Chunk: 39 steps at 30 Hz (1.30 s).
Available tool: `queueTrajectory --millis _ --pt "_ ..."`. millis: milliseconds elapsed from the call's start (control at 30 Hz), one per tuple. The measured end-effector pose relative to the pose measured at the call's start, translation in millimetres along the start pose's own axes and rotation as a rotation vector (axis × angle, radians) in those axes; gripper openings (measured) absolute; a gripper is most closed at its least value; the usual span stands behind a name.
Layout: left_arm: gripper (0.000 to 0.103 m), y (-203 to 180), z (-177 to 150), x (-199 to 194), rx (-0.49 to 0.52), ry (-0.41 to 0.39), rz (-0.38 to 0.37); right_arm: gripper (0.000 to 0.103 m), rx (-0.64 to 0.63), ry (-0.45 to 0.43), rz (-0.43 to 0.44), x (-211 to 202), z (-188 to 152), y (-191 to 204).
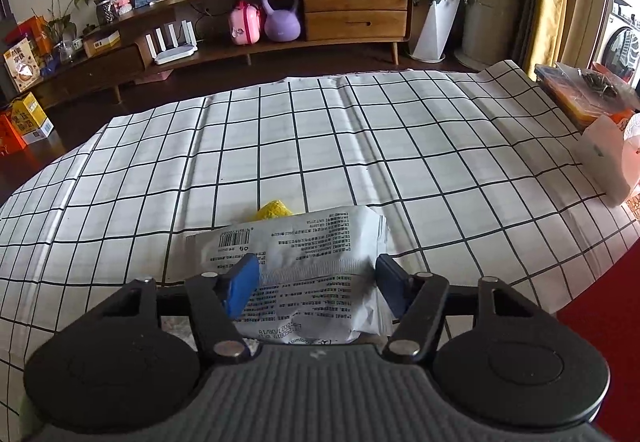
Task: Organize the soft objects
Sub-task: 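Close the left tool on the white packet while the right tool closes on the tissue, then carry the white packet with the left tool while the right tool carries the tissue to the red box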
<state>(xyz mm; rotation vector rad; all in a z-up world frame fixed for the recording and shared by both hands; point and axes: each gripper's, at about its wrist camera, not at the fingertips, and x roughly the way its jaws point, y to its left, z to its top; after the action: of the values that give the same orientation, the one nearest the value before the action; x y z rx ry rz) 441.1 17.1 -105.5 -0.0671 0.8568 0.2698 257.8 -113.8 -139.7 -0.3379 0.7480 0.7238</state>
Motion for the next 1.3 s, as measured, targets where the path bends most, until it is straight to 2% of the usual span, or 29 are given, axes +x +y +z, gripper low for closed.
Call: queueTrajectory --millis 67,133,167,233,300,400,500,567,600,667,700,733,800,1067,1300 --pt "0.054 2.3 0.3 -2.0 -0.006 -0.008 -0.023 0.062 0.008 -0.003 -0.006 -0.5 0.5 -1.7" --pt "0.038 0.7 0.2 -5.1 0.006 -0.017 -0.043 0.05 0.017 -0.009 -0.015 -1.4 0.5 -3.8" --pt "0.033 -0.6 0.3 -6.5 0.015 -0.021 -0.052 0.047 0.022 -0.011 -0.019 -1.9 0.3 -4.9" --pt "0.019 -1.9 0.6 -9.2 0.02 -0.025 -0.077 0.03 0.03 -0.014 -0.027 -3.1 0.5 -6.8" --pt "0.011 -1.0 1.3 -11.9 0.011 -0.025 -0.102 0.019 0.05 -0.015 -0.025 -4.1 0.9 -9.7" --pt "0.01 -2.3 2.8 -13.9 0.017 -0.022 -0.12 0.018 0.052 -0.015 -0.025 -4.2 0.5 -10.4" --pt "0.011 -7.1 3.7 -15.6 0.038 -0.026 -0.101 0.018 0.058 -0.017 -0.023 -4.1 0.4 -10.5" --pt "0.013 -11.8 3.6 -15.0 0.047 -0.021 -0.088 0.018 0.058 -0.018 -0.021 -3.8 0.7 -10.4" --pt "0.017 -15.4 3.1 -14.2 0.053 -0.018 -0.078 0.018 0.059 -0.018 -0.02 -3.7 0.7 -10.4" --pt "0.037 -20.4 1.6 -14.2 0.062 -0.021 -0.077 0.018 0.057 -0.018 -0.017 -3.6 0.8 -10.2" --pt "0.066 -23.2 0.4 -14.2 0.069 -0.027 -0.071 0.018 0.057 -0.018 -0.015 -3.8 0.6 -10.4" --pt "0.087 -26.8 -0.7 -14.1 0.074 -0.036 -0.055 0.018 0.057 -0.019 -0.013 -4.2 0.4 -10.9" --pt "0.089 -33.8 -3.9 -13.6 0.093 -0.059 -0.022 0.018 0.06 -0.02 -0.008 -4.6 -0.1 -11.5" --pt "0.089 -54.9 -12.9 12.4 0.227 -0.016 0.157 0.019 0.065 -0.024 0.001 -5.2 -1.0 -12.5" --pt "0.089 -55.8 -16.7 21.9 0.268 -0.008 0.206 0.019 0.07 -0.025 0.009 -5.3 -1.4 -12.7"
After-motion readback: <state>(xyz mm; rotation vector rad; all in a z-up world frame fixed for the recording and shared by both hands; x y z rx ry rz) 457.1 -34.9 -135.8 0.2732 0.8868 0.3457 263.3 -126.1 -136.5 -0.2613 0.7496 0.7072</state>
